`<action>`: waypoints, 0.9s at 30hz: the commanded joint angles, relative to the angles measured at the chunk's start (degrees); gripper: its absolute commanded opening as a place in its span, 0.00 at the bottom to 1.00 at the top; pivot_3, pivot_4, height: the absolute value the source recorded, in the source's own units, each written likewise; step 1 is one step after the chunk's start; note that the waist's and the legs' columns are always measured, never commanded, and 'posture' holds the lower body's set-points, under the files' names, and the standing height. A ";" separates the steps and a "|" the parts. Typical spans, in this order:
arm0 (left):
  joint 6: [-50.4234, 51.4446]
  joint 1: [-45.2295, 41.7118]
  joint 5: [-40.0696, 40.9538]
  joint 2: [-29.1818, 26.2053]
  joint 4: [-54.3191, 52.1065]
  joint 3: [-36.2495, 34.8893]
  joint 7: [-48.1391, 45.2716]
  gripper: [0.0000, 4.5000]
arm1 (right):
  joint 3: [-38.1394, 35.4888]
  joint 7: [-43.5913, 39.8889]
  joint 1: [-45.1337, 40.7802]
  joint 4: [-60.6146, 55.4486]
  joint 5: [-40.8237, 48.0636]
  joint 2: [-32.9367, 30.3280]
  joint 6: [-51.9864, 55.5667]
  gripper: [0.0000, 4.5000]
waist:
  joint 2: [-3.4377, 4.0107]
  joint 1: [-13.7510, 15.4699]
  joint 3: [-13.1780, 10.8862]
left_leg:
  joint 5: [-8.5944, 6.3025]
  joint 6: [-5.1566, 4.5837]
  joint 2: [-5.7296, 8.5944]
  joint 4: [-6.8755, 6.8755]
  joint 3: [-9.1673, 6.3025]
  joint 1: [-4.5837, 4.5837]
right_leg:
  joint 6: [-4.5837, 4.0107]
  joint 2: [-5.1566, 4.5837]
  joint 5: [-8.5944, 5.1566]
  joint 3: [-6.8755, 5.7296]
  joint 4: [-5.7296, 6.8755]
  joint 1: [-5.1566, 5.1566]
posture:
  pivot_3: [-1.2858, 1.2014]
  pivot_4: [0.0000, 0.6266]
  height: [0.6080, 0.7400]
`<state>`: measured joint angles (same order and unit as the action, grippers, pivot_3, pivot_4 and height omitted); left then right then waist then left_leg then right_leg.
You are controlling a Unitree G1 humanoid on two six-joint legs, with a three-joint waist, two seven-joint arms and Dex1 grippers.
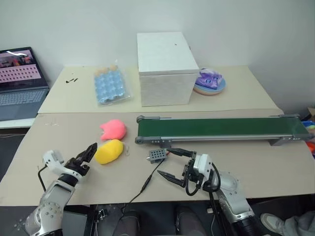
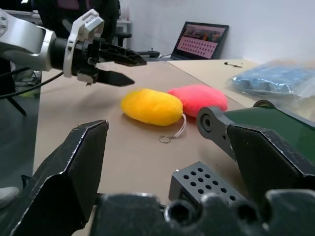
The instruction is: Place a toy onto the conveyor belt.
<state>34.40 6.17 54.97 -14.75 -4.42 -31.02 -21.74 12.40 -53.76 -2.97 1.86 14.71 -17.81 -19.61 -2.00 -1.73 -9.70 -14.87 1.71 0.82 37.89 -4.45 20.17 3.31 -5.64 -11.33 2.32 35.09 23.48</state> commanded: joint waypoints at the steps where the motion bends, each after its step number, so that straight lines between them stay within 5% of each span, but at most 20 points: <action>1: 1.27 3.27 4.20 0.49 -3.30 -1.75 -1.56 0.99 | -1.24 0.37 0.56 -0.82 0.22 -0.75 -1.92 1.00 | 0.00 -0.12 0.00 | -0.02 -0.02 0.00 0.00 0.01 0.00 | -0.01 0.00 0.00 0.01 -0.01 0.00 | 0.52 0.24 1.00; 7: 5.98 10.27 14.34 -2.73 -6.56 -6.23 -7.31 0.99 | -1.21 1.01 1.38 -1.17 0.10 -1.15 -1.60 1.00 | 0.01 -0.44 0.00 | -0.06 -0.01 -0.18 0.00 0.06 0.01 | 0.08 0.13 -0.16 0.00 -0.02 0.00 | 0.52 0.24 1.00; 12: 10.16 13.35 14.03 -1.54 -6.70 0.26 -8.02 0.99 | -0.92 1.63 1.01 -1.46 0.12 -0.82 -1.26 1.00 | 0.05 -0.40 -0.01 | -0.09 0.01 -0.31 0.00 0.13 -0.01 | 0.11 0.24 -0.30 0.01 -0.04 -0.04 | 0.52 0.24 1.00; 18: 9.90 8.41 12.76 3.46 -3.42 4.37 -2.91 0.99 | -1.60 2.08 0.52 -1.66 0.46 -1.19 -0.86 1.00 | 0.06 -0.28 0.01 | -0.09 0.01 -0.41 0.00 0.13 -0.01 | 0.05 0.36 -0.26 0.01 -0.06 -0.04 | 0.52 0.24 1.00; 27: 3.09 -2.44 7.84 7.98 7.20 1.57 9.22 0.99 | -2.09 2.79 -0.04 -1.56 0.33 -1.33 -0.74 1.00 | 0.47 0.20 0.25 | -0.09 0.02 -0.46 0.00 0.14 -0.33 | 0.00 0.43 -0.24 0.00 -0.06 -0.40 | 0.52 0.24 1.00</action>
<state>39.47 3.84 64.63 -6.79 -0.07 -27.47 -16.11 11.22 -51.60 -2.29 2.02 14.54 -19.11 -19.66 -1.53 -1.53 -9.45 -14.96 1.72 0.36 37.89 -4.30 19.80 3.31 -5.21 -11.57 2.33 35.04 23.08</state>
